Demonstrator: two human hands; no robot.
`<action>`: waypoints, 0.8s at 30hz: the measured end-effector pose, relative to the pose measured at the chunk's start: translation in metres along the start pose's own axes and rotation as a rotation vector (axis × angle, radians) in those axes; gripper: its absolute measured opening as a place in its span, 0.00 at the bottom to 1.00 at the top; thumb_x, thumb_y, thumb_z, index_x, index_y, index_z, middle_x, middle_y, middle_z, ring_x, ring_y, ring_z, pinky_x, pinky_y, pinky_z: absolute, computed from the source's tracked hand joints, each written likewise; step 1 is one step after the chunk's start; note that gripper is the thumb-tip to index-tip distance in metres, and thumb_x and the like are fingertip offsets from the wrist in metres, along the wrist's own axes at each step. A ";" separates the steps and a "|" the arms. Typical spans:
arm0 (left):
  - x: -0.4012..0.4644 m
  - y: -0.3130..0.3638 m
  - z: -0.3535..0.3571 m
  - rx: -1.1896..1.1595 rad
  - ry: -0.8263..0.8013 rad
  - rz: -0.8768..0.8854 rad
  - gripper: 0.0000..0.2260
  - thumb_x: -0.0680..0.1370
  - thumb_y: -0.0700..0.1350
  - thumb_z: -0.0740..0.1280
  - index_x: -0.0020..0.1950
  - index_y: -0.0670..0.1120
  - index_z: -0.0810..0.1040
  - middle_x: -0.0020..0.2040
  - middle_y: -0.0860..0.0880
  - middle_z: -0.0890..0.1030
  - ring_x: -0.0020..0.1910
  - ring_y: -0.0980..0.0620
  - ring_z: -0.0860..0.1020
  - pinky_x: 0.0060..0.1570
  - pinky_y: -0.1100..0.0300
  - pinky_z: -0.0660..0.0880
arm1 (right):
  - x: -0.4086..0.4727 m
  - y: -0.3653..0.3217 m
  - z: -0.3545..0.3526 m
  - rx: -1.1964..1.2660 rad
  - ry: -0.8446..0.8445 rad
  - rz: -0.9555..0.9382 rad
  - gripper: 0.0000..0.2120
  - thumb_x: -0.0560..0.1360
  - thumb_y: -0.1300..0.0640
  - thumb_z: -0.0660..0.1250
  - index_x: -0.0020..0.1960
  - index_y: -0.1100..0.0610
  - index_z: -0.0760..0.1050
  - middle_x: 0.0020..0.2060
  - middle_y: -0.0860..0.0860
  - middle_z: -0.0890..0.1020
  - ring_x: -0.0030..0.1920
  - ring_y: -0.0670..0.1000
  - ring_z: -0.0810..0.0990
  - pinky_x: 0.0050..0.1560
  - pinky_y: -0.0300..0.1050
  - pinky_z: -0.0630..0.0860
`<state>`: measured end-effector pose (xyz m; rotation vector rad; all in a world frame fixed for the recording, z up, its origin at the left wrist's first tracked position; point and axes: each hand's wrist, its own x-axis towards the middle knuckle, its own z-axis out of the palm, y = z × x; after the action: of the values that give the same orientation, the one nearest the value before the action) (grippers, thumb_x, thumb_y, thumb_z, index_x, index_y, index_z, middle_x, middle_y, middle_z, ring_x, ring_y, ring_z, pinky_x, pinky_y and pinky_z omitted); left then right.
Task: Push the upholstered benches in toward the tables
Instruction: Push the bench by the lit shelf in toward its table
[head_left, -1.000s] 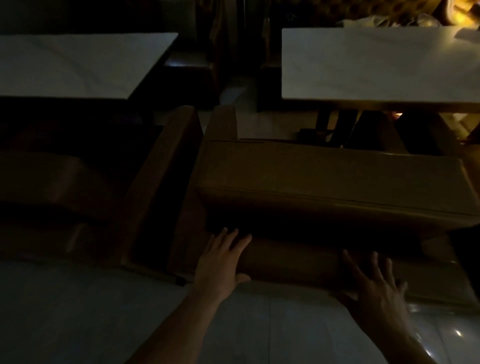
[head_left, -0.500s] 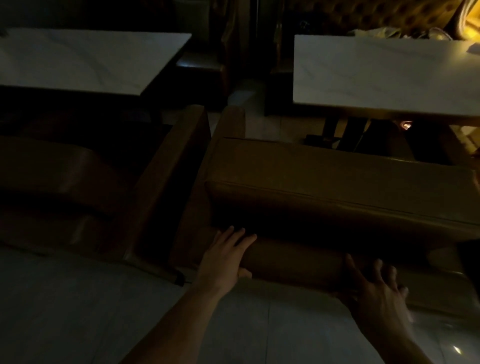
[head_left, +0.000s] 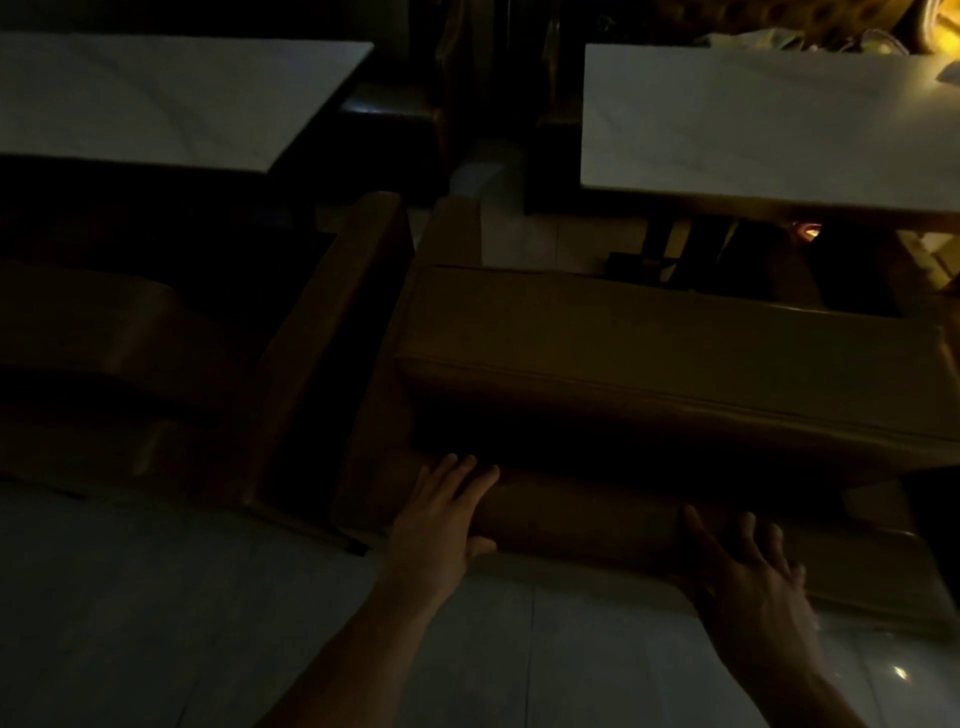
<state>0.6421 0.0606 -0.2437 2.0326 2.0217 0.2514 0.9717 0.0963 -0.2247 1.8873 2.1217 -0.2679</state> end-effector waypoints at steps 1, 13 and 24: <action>0.001 -0.002 0.001 0.006 -0.018 0.009 0.37 0.75 0.58 0.69 0.79 0.59 0.53 0.80 0.54 0.54 0.79 0.51 0.46 0.77 0.51 0.43 | 0.002 0.000 -0.001 0.001 -0.024 0.005 0.37 0.77 0.32 0.54 0.78 0.37 0.38 0.80 0.58 0.46 0.78 0.66 0.46 0.73 0.66 0.59; 0.005 0.003 -0.004 0.010 -0.034 -0.013 0.40 0.73 0.55 0.73 0.79 0.58 0.55 0.80 0.51 0.55 0.79 0.48 0.49 0.77 0.48 0.46 | -0.004 -0.005 0.000 0.051 0.016 0.021 0.38 0.78 0.34 0.57 0.79 0.39 0.41 0.80 0.59 0.46 0.78 0.67 0.43 0.75 0.69 0.54; -0.001 0.019 -0.033 0.091 -0.183 -0.068 0.41 0.74 0.65 0.66 0.79 0.57 0.46 0.81 0.49 0.50 0.79 0.46 0.47 0.76 0.46 0.48 | -0.015 -0.006 -0.031 0.127 -0.088 -0.043 0.43 0.75 0.29 0.57 0.80 0.42 0.41 0.80 0.60 0.47 0.79 0.66 0.48 0.74 0.64 0.62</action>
<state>0.6501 0.0622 -0.2068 1.9555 2.0168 -0.0391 0.9644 0.0914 -0.1910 1.8619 2.1344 -0.4969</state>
